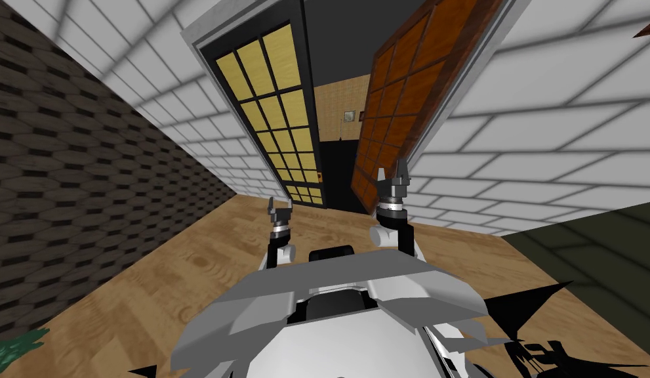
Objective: Push the door open
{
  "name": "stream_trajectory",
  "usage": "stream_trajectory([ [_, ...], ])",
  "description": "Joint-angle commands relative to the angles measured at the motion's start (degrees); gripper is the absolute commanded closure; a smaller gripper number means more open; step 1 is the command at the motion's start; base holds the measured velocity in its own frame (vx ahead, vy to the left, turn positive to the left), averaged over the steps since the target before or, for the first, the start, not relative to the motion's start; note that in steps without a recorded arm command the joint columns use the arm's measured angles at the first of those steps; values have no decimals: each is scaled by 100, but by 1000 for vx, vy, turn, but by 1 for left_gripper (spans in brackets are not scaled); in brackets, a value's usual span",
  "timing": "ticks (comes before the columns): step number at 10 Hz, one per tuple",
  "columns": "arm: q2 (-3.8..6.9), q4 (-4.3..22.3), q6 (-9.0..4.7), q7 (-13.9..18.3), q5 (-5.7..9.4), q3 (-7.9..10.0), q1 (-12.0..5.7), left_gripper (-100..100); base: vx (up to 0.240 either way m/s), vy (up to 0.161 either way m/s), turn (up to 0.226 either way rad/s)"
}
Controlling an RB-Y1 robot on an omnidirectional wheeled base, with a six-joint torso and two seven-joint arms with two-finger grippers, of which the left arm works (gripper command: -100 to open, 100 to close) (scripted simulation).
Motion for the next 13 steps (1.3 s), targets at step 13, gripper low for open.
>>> stream_trajectory([
  [13, 99, 1629, -251, 1726, 197, -671, -518, -100, 100, 1, -3],
])
